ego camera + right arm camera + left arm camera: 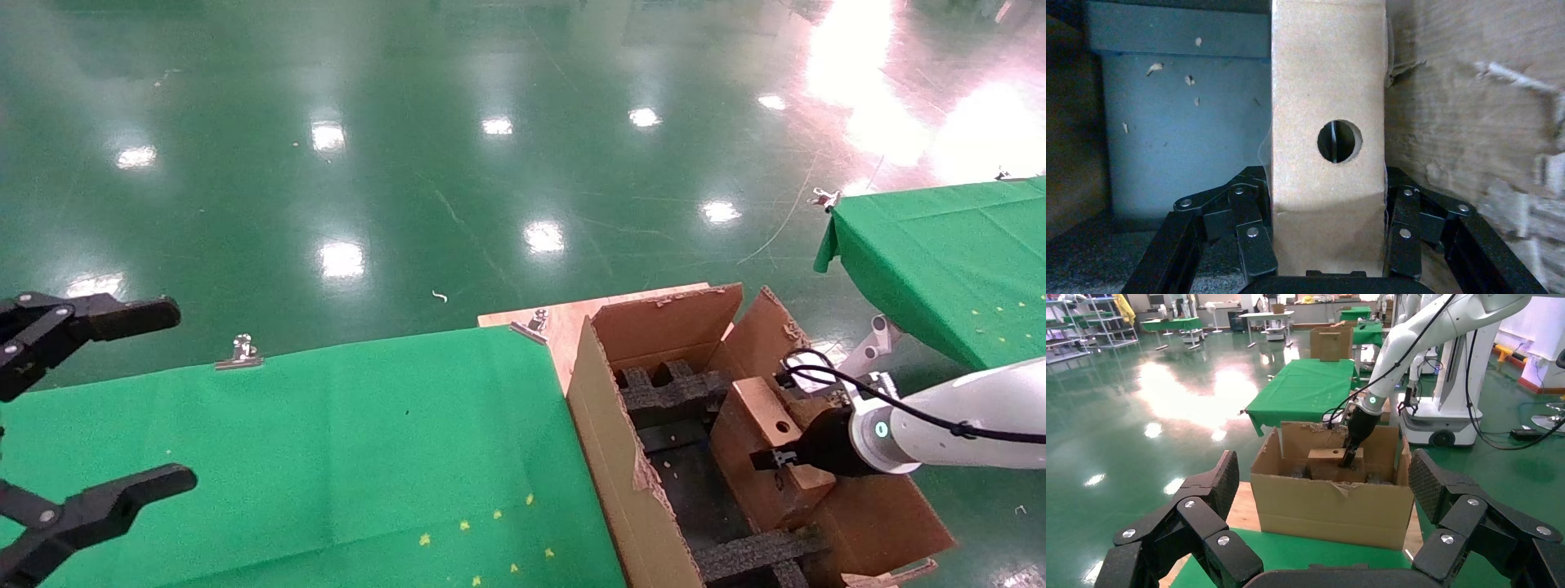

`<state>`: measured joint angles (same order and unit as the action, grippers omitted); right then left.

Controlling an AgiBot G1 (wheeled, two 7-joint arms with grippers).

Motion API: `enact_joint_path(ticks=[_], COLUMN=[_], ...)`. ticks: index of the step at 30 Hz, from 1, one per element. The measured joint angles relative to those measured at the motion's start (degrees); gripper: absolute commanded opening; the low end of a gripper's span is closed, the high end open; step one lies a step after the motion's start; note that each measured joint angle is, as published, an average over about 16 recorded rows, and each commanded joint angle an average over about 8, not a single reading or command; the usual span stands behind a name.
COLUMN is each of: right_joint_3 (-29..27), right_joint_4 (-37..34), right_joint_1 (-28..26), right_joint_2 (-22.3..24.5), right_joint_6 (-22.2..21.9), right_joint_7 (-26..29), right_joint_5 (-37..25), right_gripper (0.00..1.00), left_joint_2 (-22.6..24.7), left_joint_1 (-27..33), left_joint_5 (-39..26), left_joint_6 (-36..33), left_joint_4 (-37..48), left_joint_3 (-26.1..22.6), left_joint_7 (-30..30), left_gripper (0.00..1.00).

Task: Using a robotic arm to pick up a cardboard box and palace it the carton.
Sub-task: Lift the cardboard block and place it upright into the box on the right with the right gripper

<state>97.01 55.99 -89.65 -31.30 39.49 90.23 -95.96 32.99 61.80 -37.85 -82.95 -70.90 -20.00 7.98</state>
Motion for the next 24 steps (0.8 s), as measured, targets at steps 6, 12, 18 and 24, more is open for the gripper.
enact_joint_path(ticks=[6,12,18,24], right_joint_3=[-0.18,-0.5,-0.78,-0.96], right_joint_4=[-3.92,-7.34,-9.59,-10.31], right_joint_1=[1.46,2.67,3.38,3.45], right_joint_2=[-2.2,-4.04,-5.15,-5.43], right_joint_6=[0.3,0.65,0.9,1.14], right_joint_7=[-2.71,-5.64,-7.62,-8.36], right_joint_5=[2.52,4.78,6.24,6.81], right_gripper=[0.0,0.02,0.7,1.0], left_joint_2=[0.0,0.0,0.0,0.0], left_joint_1=[0.0,0.0,-0.01,-0.01], left_joint_5=[0.0,0.0,0.01,0.01], left_joint_6=[0.0,0.0,0.01,0.02], left_joint_4=[0.0,0.0,0.01,0.01], left_joint_3=[0.0,0.0,0.0,0.0], left_joint_7=[0.0,0.0,0.0,0.0], left_gripper=[1.0,1.0,1.0,1.0])
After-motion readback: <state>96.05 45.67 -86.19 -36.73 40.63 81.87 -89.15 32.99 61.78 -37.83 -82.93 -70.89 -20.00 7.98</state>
